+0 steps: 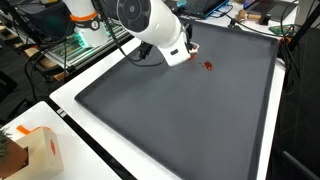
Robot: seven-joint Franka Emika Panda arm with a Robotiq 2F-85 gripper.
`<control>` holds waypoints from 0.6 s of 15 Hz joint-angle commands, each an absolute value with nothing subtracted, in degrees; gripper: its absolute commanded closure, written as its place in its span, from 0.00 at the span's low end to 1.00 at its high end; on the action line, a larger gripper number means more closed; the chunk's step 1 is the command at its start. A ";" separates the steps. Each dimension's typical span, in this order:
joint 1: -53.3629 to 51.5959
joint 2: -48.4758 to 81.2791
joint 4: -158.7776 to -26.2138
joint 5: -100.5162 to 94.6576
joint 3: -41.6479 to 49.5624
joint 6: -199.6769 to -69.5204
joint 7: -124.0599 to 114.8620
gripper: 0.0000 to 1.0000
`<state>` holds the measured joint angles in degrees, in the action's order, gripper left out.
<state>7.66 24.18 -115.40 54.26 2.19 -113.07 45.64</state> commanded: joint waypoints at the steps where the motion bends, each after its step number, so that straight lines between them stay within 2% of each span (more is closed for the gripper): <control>1: 7.33 24.42 -115.35 52.81 1.96 -113.77 44.95 0.97; 9: 7.59 24.47 -114.41 49.43 1.93 -112.11 41.98 0.97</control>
<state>7.41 24.17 -114.95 51.30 2.05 -113.06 43.94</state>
